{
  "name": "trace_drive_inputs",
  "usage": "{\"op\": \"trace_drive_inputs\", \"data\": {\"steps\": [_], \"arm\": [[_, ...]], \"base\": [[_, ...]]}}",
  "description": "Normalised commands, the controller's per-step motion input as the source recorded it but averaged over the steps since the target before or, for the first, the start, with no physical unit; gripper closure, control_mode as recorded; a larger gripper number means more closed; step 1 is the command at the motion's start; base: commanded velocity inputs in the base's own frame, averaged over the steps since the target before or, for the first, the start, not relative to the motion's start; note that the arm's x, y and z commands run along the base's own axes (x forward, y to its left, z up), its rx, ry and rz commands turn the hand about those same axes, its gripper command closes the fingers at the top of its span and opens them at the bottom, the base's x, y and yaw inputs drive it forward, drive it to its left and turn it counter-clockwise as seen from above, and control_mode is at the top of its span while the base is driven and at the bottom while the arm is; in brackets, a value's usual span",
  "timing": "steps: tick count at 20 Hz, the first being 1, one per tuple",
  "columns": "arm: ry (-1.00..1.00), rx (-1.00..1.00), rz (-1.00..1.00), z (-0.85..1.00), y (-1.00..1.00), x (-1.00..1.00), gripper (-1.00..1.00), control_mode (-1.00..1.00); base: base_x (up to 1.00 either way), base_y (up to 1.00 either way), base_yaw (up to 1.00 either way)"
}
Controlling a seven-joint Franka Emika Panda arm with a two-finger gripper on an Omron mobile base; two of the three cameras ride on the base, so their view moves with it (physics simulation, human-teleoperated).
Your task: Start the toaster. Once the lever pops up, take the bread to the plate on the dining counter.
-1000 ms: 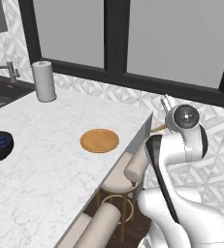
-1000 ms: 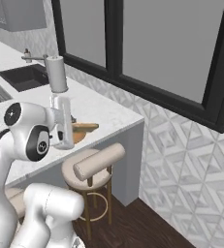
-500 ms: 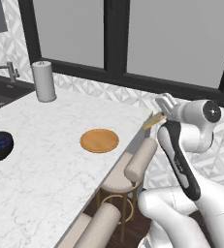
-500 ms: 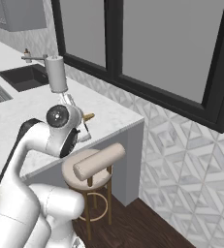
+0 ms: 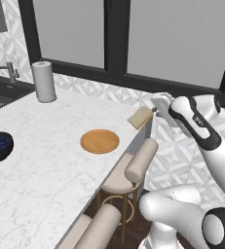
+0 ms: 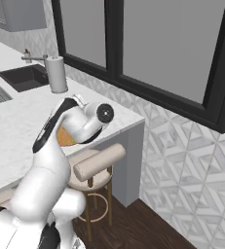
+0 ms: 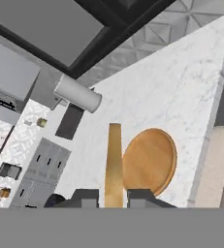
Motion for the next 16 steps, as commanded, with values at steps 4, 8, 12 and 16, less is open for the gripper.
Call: {"op": "trace_drive_inputs", "data": {"steps": [4, 8, 12, 16], "arm": [[0.03, 0.0, 0.44, -0.09, 0.29, 0.81, 1.0, -1.0], [0.05, 0.0, 0.39, -0.24, 0.52, 0.68, 1.0, -1.0], [0.02, -0.01, 0.33, -0.31, 0.67, 0.48, 1.0, -1.0], [0.0, -0.03, 0.27, -0.31, 0.71, 0.48, 1.0, -1.0]], "base": [[0.0, 0.0, 0.0], [0.0, 0.0, 0.0], [0.0, 0.0, 0.0], [0.0, 0.0, 0.0]]}}
